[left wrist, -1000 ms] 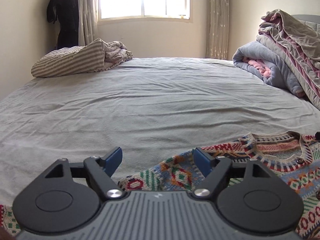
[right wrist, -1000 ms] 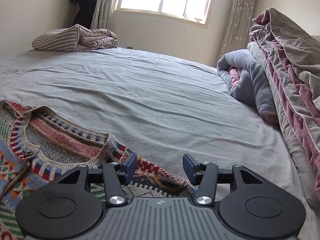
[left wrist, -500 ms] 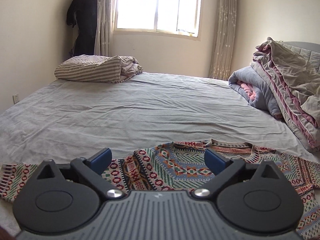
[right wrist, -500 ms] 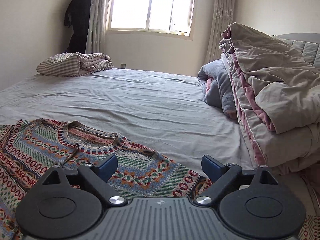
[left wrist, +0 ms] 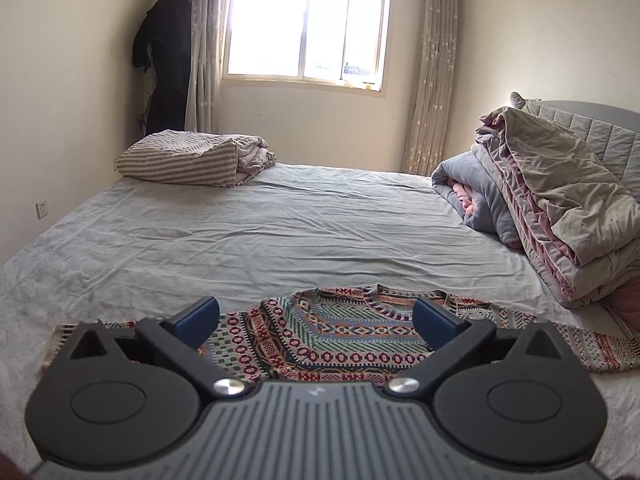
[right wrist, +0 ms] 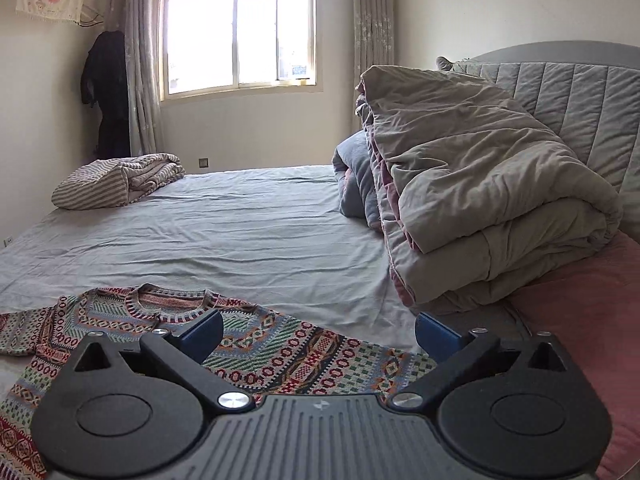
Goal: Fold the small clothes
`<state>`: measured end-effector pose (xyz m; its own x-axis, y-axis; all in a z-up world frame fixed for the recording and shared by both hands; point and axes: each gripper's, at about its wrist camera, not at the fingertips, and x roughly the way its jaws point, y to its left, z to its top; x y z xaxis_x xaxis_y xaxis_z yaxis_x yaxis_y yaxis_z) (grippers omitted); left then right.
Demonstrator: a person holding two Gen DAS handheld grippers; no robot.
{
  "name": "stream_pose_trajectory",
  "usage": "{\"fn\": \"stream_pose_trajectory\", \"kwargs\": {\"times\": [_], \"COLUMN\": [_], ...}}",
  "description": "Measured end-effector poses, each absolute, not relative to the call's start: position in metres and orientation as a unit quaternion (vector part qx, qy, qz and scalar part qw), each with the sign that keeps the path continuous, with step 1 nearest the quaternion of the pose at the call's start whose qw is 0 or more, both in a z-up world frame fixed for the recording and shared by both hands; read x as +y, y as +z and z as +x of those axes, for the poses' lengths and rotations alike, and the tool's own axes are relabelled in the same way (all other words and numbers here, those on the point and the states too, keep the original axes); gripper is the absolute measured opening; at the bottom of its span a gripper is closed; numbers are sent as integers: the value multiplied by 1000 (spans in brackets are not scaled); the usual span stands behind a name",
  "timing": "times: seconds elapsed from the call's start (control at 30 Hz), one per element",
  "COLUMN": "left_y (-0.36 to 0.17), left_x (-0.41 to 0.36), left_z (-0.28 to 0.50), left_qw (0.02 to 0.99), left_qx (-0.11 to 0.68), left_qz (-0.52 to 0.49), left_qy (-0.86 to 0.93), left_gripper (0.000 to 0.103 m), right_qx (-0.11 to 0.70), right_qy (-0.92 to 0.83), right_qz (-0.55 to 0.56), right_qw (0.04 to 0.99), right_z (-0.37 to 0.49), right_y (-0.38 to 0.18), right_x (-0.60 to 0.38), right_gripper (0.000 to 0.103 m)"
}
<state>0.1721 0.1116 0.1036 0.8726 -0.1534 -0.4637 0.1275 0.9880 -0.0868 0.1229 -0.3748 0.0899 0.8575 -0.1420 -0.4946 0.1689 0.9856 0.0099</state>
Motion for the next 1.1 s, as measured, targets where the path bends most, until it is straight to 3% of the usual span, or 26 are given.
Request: {"fn": "stream_pose_trajectory", "kwargs": {"times": [0.2, 0.5, 0.77, 0.93, 1.0, 1.1], "left_y": [49, -32, -66, -87, -94, -100], "left_x": [83, 45, 38, 49, 55, 65], "left_z": [171, 194, 205, 214, 218, 221], "left_qw": [949, 944, 956, 949, 945, 938], "left_qx": [306, 326, 289, 309, 320, 334], "left_qz": [-36, -36, -34, -56, -71, -90], "left_qy": [-65, -29, -24, -19, -14, -7], "left_gripper": [102, 102, 102, 102, 102, 102], "right_qx": [300, 336, 302, 273, 260, 247], "right_qy": [-121, -249, -327, -374, -389, -403], "right_qz": [79, 171, 184, 188, 183, 181], "right_qw": [943, 892, 876, 866, 865, 863], "right_z": [113, 126, 139, 149, 155, 163], "right_y": [34, -67, -105, -121, -122, -120], "right_x": [-408, -469, -509, -521, -524, -531], "right_gripper": [103, 102, 101, 101, 96, 64]}}
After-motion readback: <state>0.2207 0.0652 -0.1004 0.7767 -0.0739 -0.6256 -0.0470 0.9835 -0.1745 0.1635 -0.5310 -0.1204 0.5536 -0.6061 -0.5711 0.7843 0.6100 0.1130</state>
